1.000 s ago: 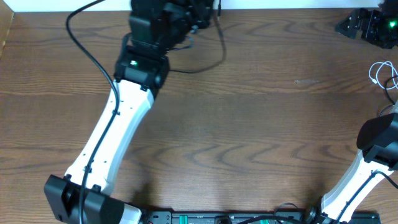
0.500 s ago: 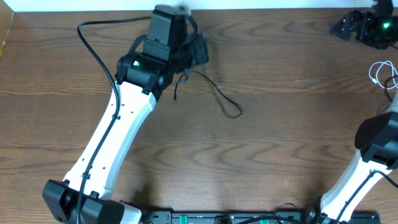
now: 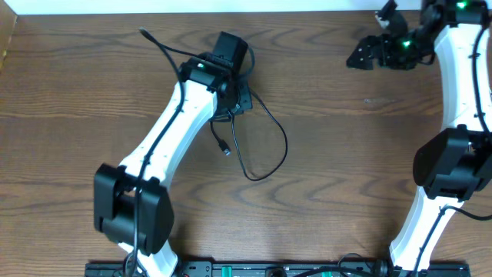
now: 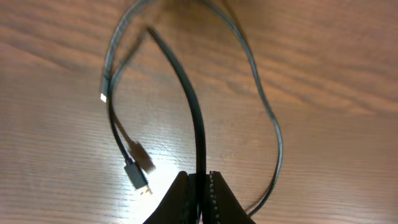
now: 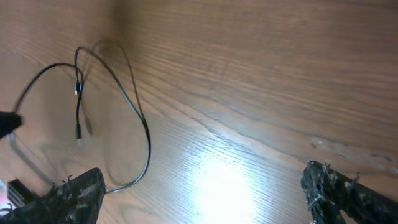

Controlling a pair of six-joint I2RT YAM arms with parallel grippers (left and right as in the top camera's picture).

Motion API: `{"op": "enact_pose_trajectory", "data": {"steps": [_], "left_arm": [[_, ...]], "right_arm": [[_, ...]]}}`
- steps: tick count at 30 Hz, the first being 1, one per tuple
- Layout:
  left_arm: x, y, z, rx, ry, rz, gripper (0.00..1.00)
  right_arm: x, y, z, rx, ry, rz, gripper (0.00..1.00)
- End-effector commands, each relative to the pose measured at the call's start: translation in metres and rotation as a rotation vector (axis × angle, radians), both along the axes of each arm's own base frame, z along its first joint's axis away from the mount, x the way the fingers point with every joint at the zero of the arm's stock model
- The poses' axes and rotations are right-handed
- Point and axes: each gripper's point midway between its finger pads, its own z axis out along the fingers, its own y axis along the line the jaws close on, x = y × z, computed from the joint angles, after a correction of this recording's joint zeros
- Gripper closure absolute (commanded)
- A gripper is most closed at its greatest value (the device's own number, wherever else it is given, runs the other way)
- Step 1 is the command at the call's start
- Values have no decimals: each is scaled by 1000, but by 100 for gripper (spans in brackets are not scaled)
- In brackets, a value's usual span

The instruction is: Untangle cables

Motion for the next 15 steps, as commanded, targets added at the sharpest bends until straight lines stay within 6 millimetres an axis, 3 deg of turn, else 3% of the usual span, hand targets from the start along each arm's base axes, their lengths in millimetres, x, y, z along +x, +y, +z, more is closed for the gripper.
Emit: {"op": "enact_pose_trajectory", "data": {"steps": [1, 3, 7, 8, 10, 15], "left_arm": [[-5, -6, -2, -30, 22, -55, 78], [-4, -7, 0, -25, 10, -99, 59], [-6, -13, 8, -43, -13, -189, 41], [-6, -18, 14, -71, -27, -237, 28], [-6, -24, 24, -112, -46, -291, 12], [-7, -31, 48, -222, -89, -371, 4]], "right_arm": [[-4, 18, 1, -8, -14, 54, 2], [-6, 29, -1, -8, -13, 76, 2], [-9, 48, -9, -5, 1, 110, 3], [-12, 58, -13, -5, 9, 128, 3], [-14, 69, -19, -9, 15, 150, 3], [-16, 76, -30, -81, 40, 123, 3]]}}
